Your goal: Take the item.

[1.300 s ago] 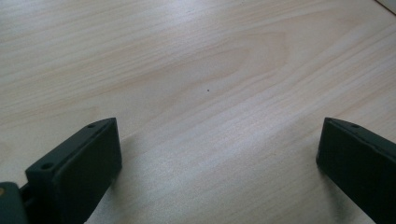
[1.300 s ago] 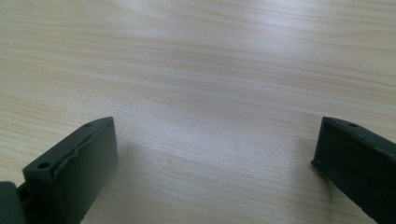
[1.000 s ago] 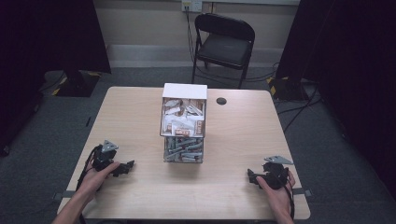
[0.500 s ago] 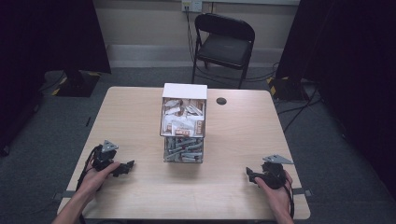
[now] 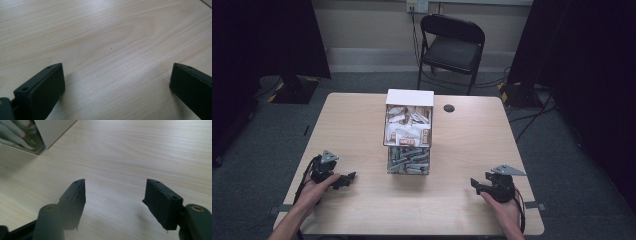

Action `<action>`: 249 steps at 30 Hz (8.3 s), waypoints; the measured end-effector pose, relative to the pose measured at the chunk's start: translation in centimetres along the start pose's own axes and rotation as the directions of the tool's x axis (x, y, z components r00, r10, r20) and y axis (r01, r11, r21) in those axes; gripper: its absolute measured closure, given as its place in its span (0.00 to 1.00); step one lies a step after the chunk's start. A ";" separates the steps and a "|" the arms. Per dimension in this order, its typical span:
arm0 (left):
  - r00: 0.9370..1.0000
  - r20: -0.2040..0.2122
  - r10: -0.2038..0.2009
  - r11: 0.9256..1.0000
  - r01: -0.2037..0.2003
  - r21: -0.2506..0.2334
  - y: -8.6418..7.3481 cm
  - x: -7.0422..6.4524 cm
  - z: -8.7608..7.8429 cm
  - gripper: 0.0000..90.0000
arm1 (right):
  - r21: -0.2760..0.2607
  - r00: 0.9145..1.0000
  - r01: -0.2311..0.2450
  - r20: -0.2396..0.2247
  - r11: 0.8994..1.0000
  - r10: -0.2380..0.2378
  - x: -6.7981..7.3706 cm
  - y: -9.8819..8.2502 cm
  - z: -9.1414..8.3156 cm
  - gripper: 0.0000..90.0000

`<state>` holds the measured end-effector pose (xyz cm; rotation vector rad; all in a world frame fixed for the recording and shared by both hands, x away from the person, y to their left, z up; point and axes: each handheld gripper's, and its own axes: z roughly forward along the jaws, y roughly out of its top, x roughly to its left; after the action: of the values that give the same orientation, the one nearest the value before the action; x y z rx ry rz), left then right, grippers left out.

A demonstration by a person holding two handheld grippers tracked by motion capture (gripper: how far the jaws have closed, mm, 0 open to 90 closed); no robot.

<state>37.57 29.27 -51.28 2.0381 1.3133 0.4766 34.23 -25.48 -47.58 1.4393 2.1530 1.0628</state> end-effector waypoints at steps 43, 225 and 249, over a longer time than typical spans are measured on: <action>1.000 0.001 0.001 1.000 -0.001 0.000 0.0 0.0 0.0 0.00 | -0.086 0.955 0.118 -0.263 0.989 -0.137 5.1 2.9 -0.9 0.60; 1.000 0.003 0.002 1.000 -0.002 0.000 0.0 0.0 0.0 0.00 | -0.216 0.823 0.185 -0.499 0.959 -0.271 12.7 9.6 2.2 0.96; 1.000 0.003 0.002 1.000 -0.002 0.000 0.0 0.0 0.0 0.00 | -0.214 0.850 0.156 -0.469 0.964 -0.241 10.4 8.7 0.4 0.96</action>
<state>37.60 29.29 -51.29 2.0400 1.3093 0.4748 35.57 -14.20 -40.17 0.9048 2.4034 1.6211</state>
